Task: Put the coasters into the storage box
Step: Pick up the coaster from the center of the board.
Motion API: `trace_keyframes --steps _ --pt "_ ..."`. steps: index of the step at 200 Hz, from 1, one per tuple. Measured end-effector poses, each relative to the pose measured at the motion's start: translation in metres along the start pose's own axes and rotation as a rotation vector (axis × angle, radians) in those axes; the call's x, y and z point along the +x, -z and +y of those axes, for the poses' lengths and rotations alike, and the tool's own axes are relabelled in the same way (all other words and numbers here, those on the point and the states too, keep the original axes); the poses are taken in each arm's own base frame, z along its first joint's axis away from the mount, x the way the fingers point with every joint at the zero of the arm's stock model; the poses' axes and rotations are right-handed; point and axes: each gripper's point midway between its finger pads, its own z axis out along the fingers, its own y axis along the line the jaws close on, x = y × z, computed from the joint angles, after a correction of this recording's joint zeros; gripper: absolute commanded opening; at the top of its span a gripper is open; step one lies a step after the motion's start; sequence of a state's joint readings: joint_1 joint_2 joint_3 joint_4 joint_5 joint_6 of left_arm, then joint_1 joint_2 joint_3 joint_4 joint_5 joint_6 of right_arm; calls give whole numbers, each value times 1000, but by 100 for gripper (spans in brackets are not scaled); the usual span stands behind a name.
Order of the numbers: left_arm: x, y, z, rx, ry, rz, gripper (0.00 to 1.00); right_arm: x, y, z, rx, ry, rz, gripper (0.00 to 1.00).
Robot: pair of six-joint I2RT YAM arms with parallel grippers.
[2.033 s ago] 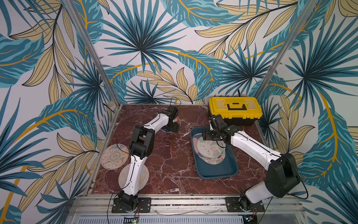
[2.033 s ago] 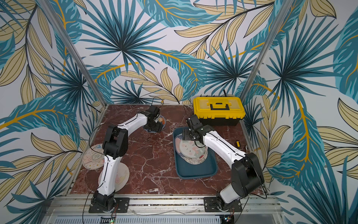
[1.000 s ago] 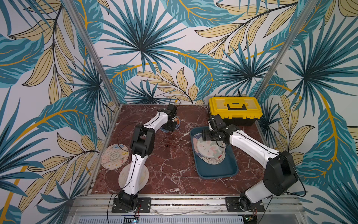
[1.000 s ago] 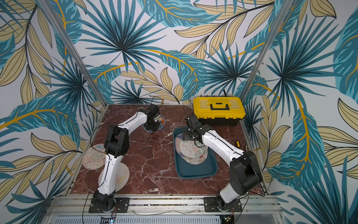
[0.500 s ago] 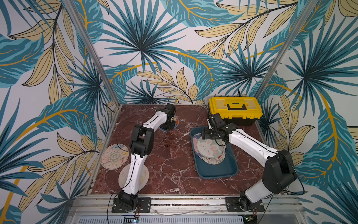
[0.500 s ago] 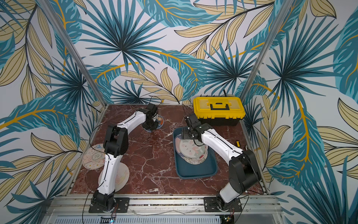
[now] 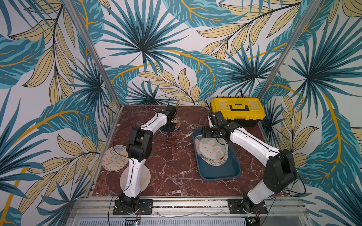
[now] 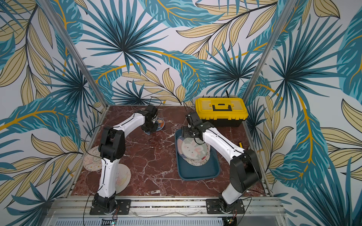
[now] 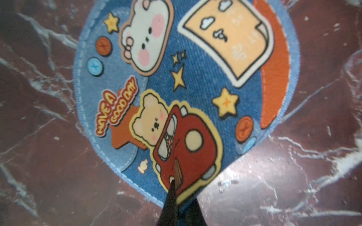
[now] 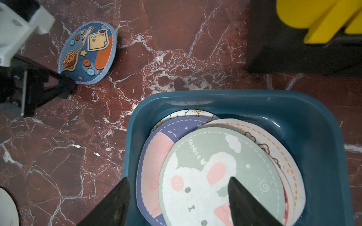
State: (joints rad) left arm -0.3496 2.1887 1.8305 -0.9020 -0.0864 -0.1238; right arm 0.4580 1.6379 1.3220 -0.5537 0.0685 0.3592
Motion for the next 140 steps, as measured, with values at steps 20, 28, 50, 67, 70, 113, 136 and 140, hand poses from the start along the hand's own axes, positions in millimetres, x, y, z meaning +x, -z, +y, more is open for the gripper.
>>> trace_keyframes --steps 20,28,50,67,70,113,136,140 --pt "0 24 2 9 4 -63 0 -5 -1 5 -20 0 -3 78" --pt "0 33 2 12 4 -89 0 -8 -1 8 -30 -1 -6 78" --pt "4 53 -1 20 -10 -153 0 -17 1 16 -62 -1 -20 78" --pt "9 63 -11 28 -44 -190 0 -25 4 23 -91 -2 -36 78" --pt "10 64 -13 30 -49 -196 0 -27 5 24 -94 -2 -40 78" --pt "25 77 -47 79 -134 -246 0 -44 10 39 -161 -5 -80 80" --pt "27 87 -61 124 -154 -274 0 -45 6 44 -180 -8 -74 80" --pt "27 89 -63 135 -157 -280 0 -45 5 45 -184 -8 -73 80"
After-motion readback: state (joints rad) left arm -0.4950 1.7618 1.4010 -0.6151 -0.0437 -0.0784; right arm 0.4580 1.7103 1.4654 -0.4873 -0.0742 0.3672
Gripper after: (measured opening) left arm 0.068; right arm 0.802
